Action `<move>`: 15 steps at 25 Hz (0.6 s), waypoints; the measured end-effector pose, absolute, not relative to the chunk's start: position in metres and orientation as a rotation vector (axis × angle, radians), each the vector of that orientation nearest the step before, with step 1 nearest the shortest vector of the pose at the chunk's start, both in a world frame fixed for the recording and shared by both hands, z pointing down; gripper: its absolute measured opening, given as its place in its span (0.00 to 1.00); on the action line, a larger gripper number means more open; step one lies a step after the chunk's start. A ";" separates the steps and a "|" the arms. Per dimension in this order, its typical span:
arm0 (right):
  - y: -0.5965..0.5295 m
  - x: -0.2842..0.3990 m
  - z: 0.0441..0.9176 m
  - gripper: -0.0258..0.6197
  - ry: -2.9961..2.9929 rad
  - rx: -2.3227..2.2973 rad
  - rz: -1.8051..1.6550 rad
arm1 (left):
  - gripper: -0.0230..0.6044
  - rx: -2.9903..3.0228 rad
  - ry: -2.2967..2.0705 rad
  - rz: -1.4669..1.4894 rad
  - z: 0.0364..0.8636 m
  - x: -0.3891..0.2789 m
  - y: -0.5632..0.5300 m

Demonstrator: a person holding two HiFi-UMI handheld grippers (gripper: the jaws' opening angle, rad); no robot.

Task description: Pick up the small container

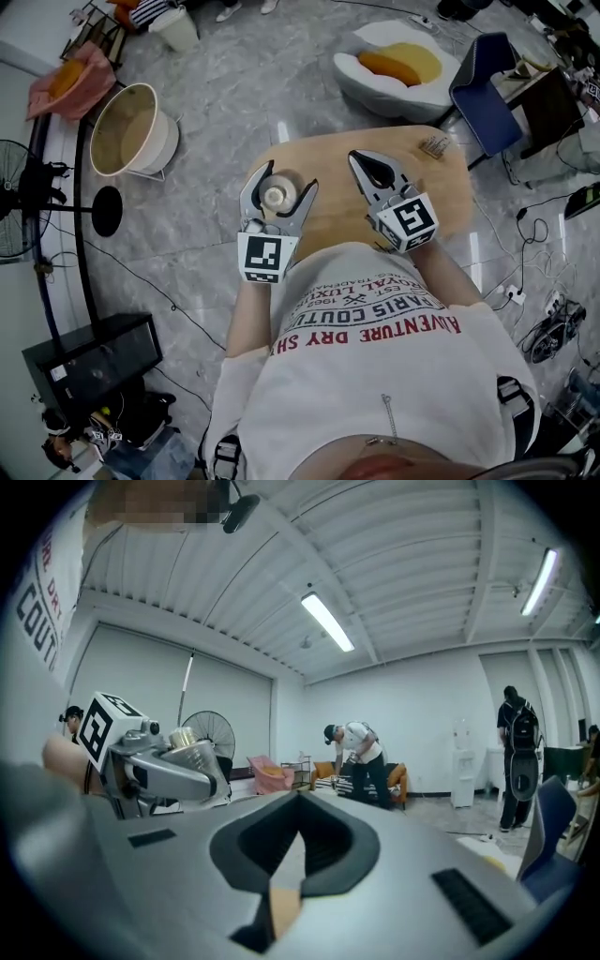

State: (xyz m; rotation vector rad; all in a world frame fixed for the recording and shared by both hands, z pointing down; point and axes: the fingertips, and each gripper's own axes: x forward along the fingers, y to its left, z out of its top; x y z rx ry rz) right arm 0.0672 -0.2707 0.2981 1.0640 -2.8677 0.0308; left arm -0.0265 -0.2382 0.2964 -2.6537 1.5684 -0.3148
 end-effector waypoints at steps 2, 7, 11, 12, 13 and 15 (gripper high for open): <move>-0.271 0.067 0.300 0.03 -2.857 1.059 0.022 | 0.58 -2.656 1.571 -0.324 0.298 -0.025 -0.239; -0.268 0.064 0.301 0.03 -2.846 1.055 0.007 | 0.58 -2.657 1.585 -0.337 0.303 -0.030 -0.239; -0.268 0.065 0.300 0.03 -2.844 1.064 0.010 | 0.58 -2.654 1.594 -0.341 0.302 -0.032 -0.237; -0.269 0.066 0.299 0.03 -2.846 1.072 0.015 | 0.58 -2.654 1.596 -0.341 0.302 -0.032 -0.237; -0.270 0.066 0.298 0.03 -2.849 1.080 0.020 | 0.58 -2.654 1.598 -0.339 0.301 -0.032 -0.236; -0.270 0.066 0.296 0.03 -2.854 1.087 0.025 | 0.58 -2.654 1.601 -0.327 0.298 -0.032 -0.236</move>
